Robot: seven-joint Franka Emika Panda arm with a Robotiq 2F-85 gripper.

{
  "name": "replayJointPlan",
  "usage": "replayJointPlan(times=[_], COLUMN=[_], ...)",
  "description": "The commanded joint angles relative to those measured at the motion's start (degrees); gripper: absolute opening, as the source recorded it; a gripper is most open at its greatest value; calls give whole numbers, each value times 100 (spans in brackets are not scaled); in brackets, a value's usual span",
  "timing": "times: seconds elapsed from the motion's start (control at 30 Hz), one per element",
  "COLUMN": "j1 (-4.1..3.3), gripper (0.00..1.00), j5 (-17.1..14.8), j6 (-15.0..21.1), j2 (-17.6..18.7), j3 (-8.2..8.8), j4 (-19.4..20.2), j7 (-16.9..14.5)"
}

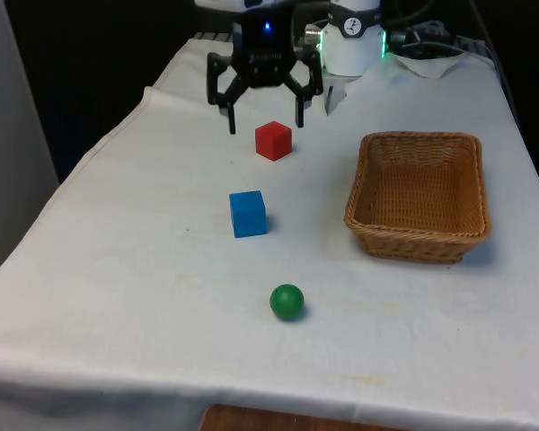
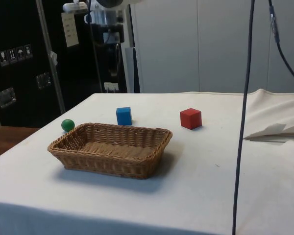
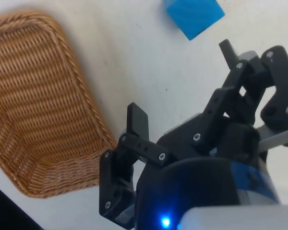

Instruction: Place all non-red objects into the basket.

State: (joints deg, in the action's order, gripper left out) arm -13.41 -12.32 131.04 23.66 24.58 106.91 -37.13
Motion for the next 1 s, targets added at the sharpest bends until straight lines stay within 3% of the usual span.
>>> replayJointPlan(times=[0.0, 0.17, 0.2, 0.23, 0.4, 0.43, 0.47, 0.7, 0.73, 0.77, 0.8, 0.97], j1=[40, 34, 0, 40, 29, 0, 34, 57, 0, 74, 97, 143], gripper=[100, 100, 100, 100, 100, 100, 100, 100, 100, 100, 100, 100], j5=[-109, -304, -241, -338, -550, -504, -619, -762, -705, -768, -785, -888], j6=[74, 149, 80, 166, 252, 183, 275, 344, 321, 344, 332, 309], j2=[40, 172, 160, 201, 367, 367, 430, 642, 596, 676, 745, 963], j3=[-46, -46, 0, -46, -46, 0, -52, -52, -11, -46, -23, 57], j4=[6, 17, 0, 17, 23, 6, 17, -63, -11, -92, -160, -372], j7=[-97, -258, -201, -286, -476, -430, -533, -722, -636, -751, -808, -997])
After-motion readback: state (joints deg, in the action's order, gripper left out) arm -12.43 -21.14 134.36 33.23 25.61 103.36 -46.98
